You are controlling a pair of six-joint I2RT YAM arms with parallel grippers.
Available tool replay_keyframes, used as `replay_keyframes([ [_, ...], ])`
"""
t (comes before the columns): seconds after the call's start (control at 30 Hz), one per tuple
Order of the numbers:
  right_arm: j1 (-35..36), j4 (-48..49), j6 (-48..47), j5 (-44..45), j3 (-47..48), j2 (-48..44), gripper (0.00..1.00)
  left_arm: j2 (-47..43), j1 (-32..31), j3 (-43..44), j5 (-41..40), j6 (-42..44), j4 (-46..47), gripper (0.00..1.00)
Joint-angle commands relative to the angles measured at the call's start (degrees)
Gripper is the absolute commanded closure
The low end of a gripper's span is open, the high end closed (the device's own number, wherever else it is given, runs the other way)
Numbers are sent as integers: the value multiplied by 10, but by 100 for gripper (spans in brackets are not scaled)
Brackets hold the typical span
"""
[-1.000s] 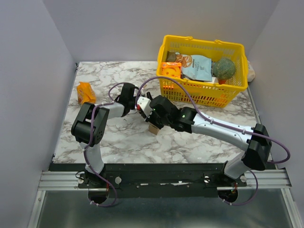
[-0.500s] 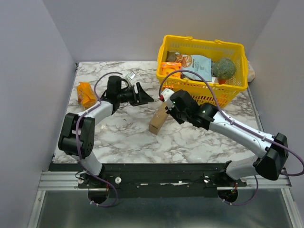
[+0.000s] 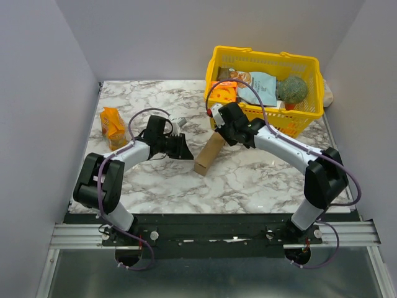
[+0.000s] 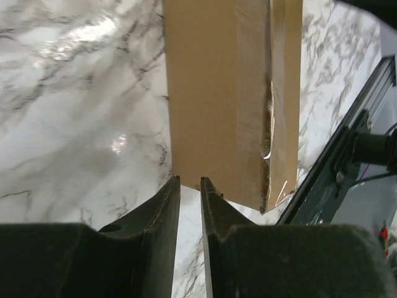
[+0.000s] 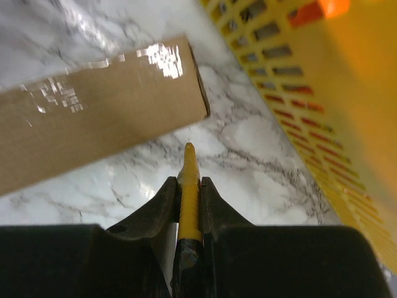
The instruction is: Unpack the express box
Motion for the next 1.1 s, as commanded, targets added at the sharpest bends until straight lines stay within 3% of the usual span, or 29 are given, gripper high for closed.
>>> replay_keyframes([
  [0.0,7,52,-22,-41,66,38,100,9,-51,4,10,69,4,69],
  [0.17,18,53,-24,-101,120,79,100,5,-73,11,32,127,-46,64],
  [0.3,34,53,-16,-154,155,108,99,-13,-80,15,54,179,-119,51],
  [0.47,47,51,6,-223,203,156,100,-54,-83,36,65,318,-238,36],
  [0.67,47,65,15,-205,292,194,100,-134,-81,69,36,376,-340,24],
  [0.77,47,74,24,-127,323,173,100,-175,-76,88,7,377,-354,18],
  [0.87,46,76,16,-69,293,108,100,-193,-72,98,-46,347,-323,2],
  [1.0,46,50,18,-48,191,1,100,-163,-58,132,-88,321,-293,2],
  [1.07,45,31,24,-36,124,-59,100,-128,-25,162,-71,288,-282,1],
])
